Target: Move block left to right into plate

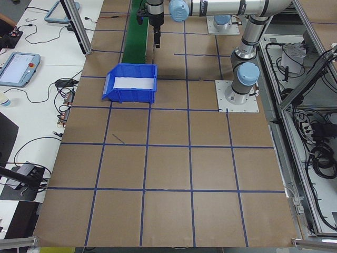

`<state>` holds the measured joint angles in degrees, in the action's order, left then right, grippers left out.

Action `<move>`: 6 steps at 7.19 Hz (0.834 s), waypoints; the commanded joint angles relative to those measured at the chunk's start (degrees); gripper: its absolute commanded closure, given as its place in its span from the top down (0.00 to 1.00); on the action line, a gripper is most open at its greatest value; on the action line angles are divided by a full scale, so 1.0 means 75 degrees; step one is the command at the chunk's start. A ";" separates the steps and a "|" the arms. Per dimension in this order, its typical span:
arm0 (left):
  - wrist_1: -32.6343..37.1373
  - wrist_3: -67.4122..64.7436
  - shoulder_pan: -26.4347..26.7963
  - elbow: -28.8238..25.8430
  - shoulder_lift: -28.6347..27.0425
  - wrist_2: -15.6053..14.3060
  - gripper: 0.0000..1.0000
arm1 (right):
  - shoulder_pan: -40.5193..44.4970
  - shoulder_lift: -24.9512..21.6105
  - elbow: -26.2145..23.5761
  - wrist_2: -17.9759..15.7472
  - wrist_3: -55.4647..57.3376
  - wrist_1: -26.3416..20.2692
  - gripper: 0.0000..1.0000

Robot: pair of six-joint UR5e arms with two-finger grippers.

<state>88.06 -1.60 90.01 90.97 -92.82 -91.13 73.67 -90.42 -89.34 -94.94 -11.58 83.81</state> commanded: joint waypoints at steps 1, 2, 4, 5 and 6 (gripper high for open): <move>0.0012 -0.0009 -0.0002 0.0023 0.0001 -0.0002 1.00 | 0.1816 -0.0155 0.0800 0.0818 0.1733 -0.0767 1.00; 0.0024 -0.0009 0.0021 0.0023 0.0001 0.0010 1.00 | 0.2707 -0.0144 0.0814 0.0764 0.2392 -0.0420 1.00; 0.0012 -0.0009 0.0010 -0.0001 -0.0011 0.0045 1.00 | 0.2589 -0.0401 0.0348 0.0892 0.2108 -0.0265 1.00; 0.0024 0.0002 0.0022 0.0011 -0.0011 0.0045 1.00 | 0.2413 -0.0402 0.0160 0.1252 0.2025 -0.0287 1.00; 0.0059 0.0014 0.0010 0.0011 0.0001 0.0022 1.00 | 0.2237 -0.0367 -0.0062 0.1592 0.1989 -0.0253 1.00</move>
<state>88.28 -1.59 90.13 91.06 -92.87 -90.86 91.92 -93.28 -87.81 -85.90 3.87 81.65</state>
